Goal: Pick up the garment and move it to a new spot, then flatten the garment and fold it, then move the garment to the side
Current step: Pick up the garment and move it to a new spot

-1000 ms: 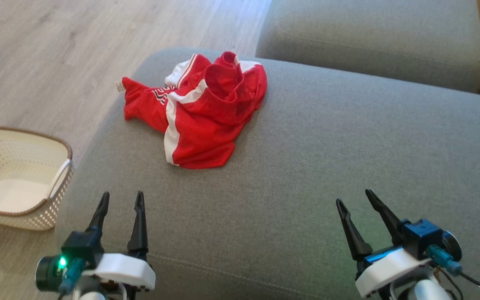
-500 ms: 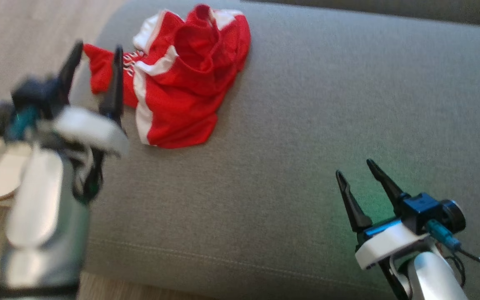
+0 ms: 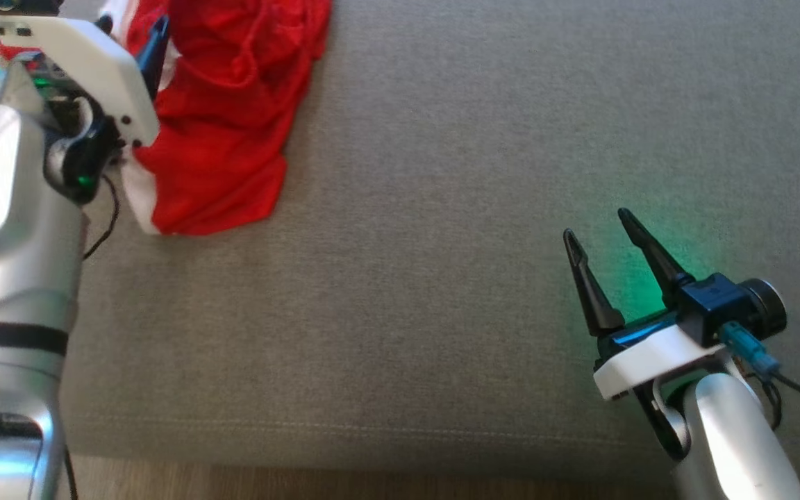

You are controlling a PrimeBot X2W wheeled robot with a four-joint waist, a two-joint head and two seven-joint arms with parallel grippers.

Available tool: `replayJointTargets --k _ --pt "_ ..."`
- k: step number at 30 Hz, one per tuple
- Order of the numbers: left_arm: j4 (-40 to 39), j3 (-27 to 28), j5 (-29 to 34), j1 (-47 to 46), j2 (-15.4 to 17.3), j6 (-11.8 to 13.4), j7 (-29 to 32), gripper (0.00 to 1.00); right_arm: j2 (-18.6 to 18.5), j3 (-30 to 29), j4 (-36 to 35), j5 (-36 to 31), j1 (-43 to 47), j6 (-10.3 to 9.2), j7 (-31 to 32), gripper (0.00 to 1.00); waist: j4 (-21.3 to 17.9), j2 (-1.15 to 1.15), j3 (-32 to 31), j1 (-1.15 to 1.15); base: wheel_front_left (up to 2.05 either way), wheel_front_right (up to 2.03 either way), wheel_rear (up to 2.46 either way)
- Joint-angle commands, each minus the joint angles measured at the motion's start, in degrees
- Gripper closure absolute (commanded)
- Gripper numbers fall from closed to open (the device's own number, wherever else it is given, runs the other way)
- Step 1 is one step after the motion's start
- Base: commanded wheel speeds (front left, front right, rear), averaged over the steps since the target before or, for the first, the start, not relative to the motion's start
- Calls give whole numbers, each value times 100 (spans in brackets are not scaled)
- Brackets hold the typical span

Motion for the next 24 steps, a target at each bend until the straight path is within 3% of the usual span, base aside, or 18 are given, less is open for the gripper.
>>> replayJointTargets --k 1,9,13,14,15,16,24 --pt "-32 80 -97 -325 355 3 116 0 -16 145 -187 45 -82 -1 -55 0 -154 0 152 -1 0 0 0" --pt "656 -437 -340 -574 577 2 439 0 -16 156 -232 85 -156 -1 -55 0 -328 0 380 -1 0 0 0" --pt "841 -589 -462 -582 615 2 214 0 -16 148 -242 89 -229 -1 -55 0 -355 0 454 -1 0 0 0" --pt "867 -607 -521 -581 610 2 126 9 -16 151 -238 93 -246 -1 -55 0 -358 0 457 -1 0 0 0" --pt "883 -633 -569 -579 613 2 23 90 -16 155 -233 100 -259 -1 -55 0 -361 0 450 -1 0 0 0" --pt "886 -650 -620 -573 615 2 -116 100 -16 158 -225 108 -265 -1 -55 0 -362 0 431 -1 0 0 0" --pt "654 -993 -829 -609 693 2 -1097 100 -16 154 -170 161 -203 -1 -55 0 -346 0 99 -1 0 0 0"
